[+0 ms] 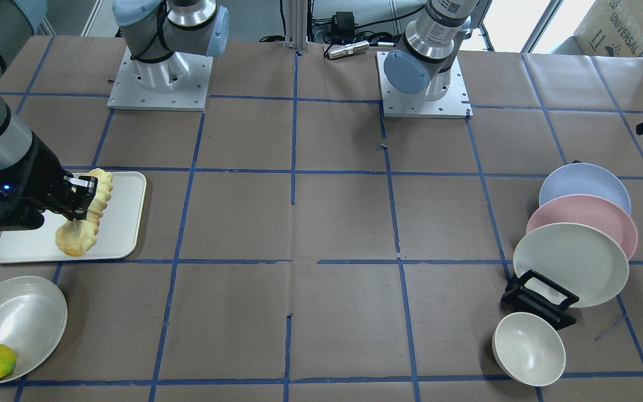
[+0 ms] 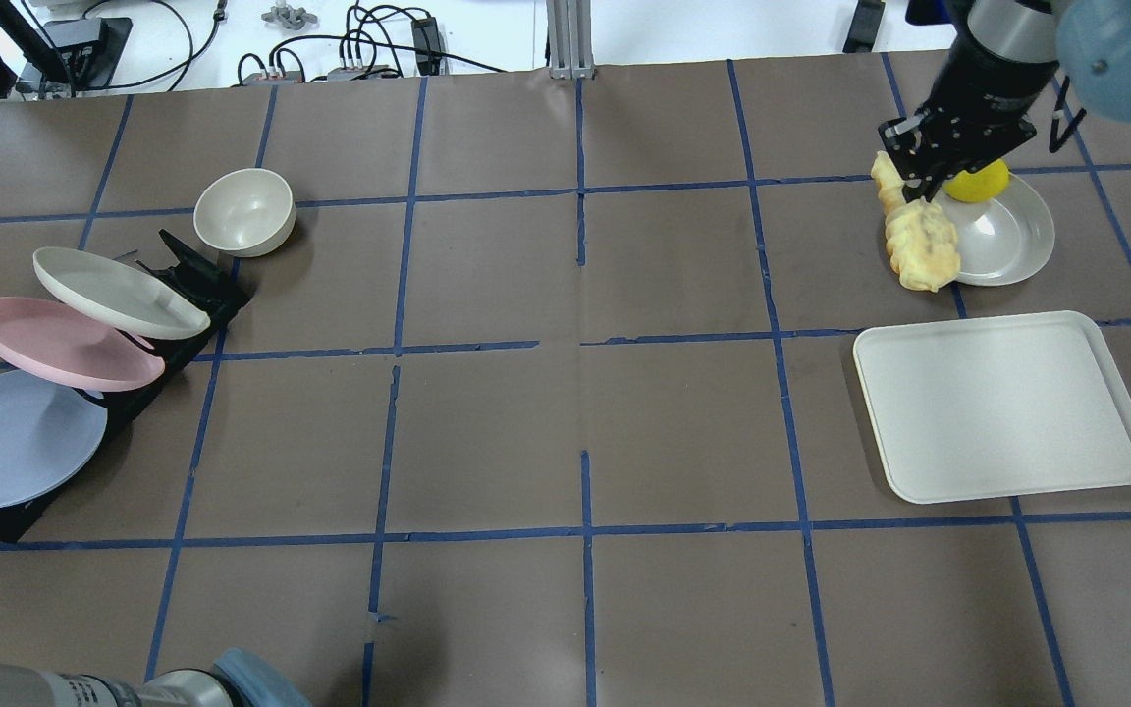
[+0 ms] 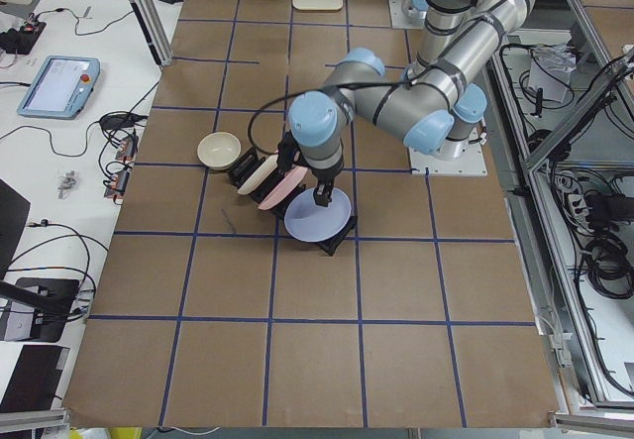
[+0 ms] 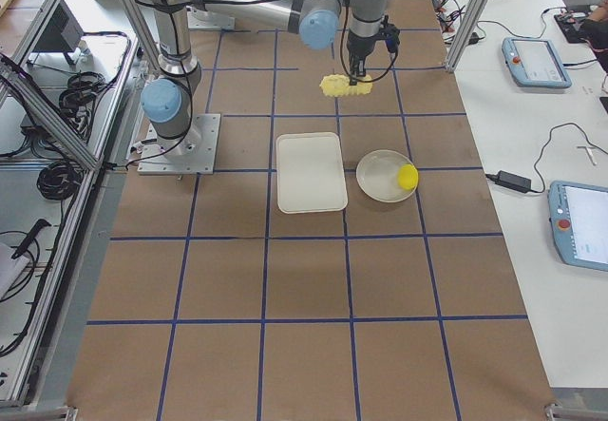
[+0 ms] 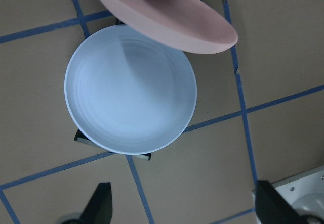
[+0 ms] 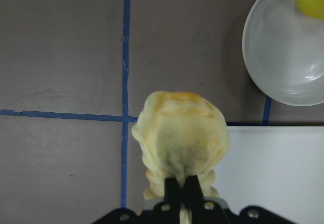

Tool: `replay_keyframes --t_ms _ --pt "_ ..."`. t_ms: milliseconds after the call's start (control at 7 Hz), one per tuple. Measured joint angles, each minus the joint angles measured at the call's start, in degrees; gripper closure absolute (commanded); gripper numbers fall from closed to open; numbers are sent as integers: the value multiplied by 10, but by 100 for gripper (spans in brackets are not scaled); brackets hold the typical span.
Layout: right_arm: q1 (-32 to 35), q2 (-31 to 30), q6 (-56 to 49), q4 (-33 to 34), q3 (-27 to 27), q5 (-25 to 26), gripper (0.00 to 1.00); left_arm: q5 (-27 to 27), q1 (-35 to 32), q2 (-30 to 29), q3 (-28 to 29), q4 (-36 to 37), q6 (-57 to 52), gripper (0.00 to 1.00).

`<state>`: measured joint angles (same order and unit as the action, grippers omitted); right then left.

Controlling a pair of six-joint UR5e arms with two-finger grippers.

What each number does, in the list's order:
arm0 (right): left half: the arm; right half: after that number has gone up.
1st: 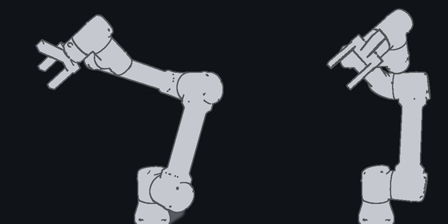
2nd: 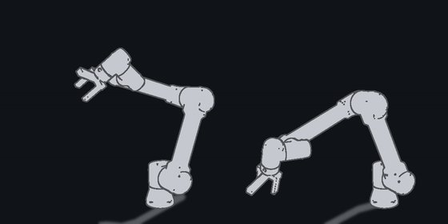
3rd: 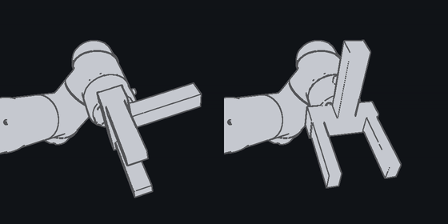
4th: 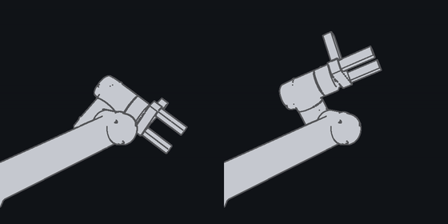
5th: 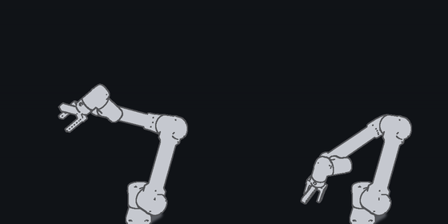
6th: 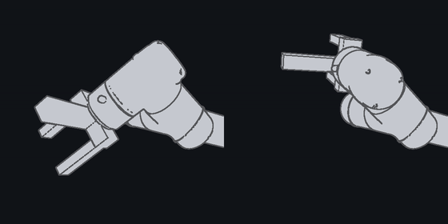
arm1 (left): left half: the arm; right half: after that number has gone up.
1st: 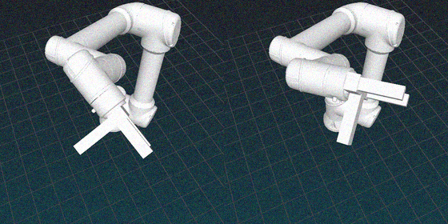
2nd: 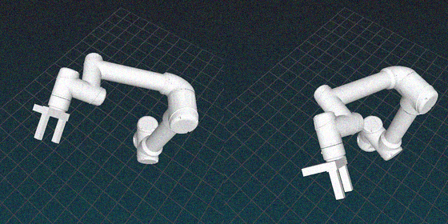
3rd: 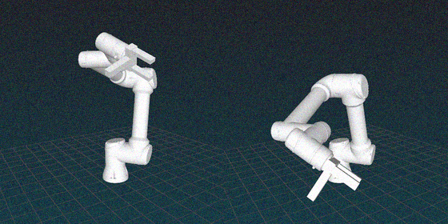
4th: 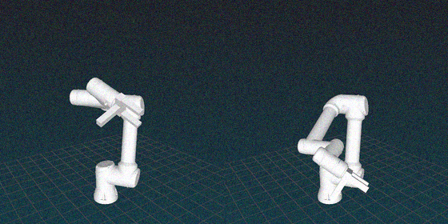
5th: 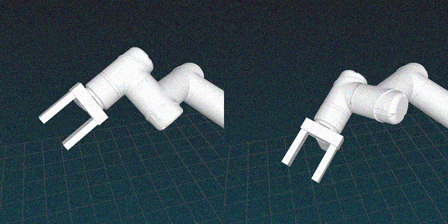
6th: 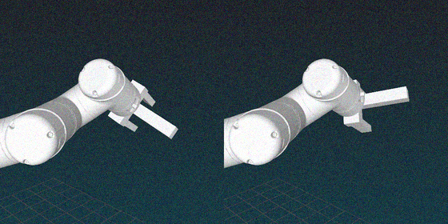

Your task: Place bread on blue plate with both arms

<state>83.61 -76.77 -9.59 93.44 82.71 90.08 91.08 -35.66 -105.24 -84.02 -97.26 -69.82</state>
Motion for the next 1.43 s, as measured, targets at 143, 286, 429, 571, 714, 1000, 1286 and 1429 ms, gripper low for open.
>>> replay_keyframes --t_ms 143,286,429,571,714,1000,1286,1429 --pt "31 26 49 -37 -50 5 92 -5 9 -54 20 11 -12 2" --pt "48 40 81 -63 -76 7 92 -7 7 -93 32 17 -8 4" --pt "55 43 95 -76 -80 7 92 -7 -1 -118 30 29 3 4" --pt "58 39 100 -81 -73 6 92 -6 -10 -136 22 54 11 4" --pt "58 31 104 -82 -58 5 93 -4 -18 -147 16 87 15 4" --pt "60 1 145 -65 0 3 92 0 -39 -158 9 123 27 16" --pt "62 -14 150 -20 40 8 92 6 -46 -161 6 126 38 32" --pt "62 -16 137 -13 38 28 91 16 -46 -164 8 127 38 32"
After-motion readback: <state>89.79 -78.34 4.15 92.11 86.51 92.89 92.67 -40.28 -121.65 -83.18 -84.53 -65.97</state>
